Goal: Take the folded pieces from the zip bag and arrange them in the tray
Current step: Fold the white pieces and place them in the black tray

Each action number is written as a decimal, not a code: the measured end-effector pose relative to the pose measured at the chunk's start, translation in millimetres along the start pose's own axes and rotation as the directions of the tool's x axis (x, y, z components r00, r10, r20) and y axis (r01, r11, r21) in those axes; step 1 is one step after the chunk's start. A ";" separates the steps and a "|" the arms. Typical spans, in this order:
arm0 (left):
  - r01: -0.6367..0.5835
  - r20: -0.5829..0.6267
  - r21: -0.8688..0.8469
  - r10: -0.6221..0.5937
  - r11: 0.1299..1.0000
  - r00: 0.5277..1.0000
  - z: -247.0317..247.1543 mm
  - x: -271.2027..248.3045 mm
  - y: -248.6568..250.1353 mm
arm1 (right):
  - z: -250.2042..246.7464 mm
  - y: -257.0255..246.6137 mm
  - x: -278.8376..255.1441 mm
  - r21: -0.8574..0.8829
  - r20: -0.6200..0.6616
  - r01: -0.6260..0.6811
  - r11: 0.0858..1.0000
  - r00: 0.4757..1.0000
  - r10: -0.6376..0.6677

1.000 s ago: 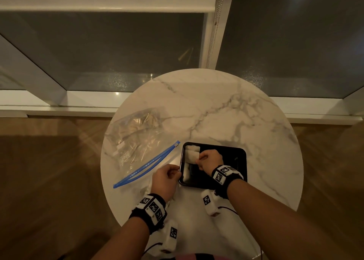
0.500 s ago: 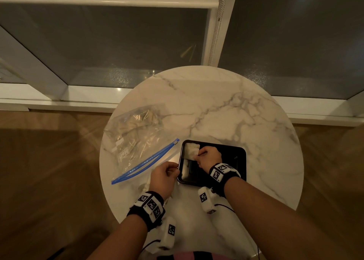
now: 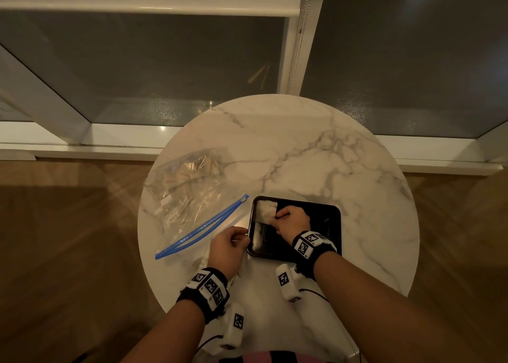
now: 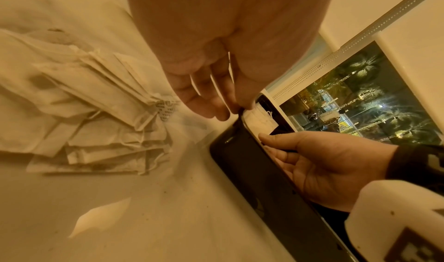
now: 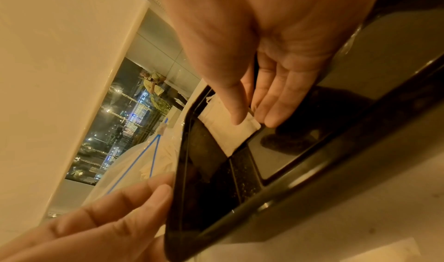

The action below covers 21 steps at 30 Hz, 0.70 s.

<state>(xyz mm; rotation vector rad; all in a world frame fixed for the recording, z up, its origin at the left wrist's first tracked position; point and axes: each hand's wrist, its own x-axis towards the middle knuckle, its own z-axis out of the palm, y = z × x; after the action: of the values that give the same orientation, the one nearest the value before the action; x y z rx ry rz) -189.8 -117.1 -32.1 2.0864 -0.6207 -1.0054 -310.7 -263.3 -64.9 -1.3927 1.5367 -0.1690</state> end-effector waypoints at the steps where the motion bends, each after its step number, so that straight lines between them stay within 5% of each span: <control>1: 0.004 -0.007 -0.006 -0.004 1.000 1.000 -0.2 -1.2 0.4 | -0.8 -0.4 -1.4 0.006 0.001 0.000 1.000 1.000 0.000; 9: 0.049 -0.019 -0.060 -0.051 0.997 0.999 -9.8 -6.1 -4.3 | -12.3 -15.2 -29.3 0.100 0.019 0.123 0.987 0.992 -0.125; 21: 0.031 -0.046 -0.059 -0.033 0.998 0.998 -64.9 -28.5 -38.1 | -10.6 -50.0 -140.9 0.232 0.166 0.313 0.921 0.920 -0.354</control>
<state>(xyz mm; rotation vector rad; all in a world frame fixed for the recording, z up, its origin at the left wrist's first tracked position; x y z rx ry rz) -149.7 -48.2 -20.7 2.0688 -0.5299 -0.9780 -310.2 -171.1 53.3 -1.4528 1.0708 -0.3693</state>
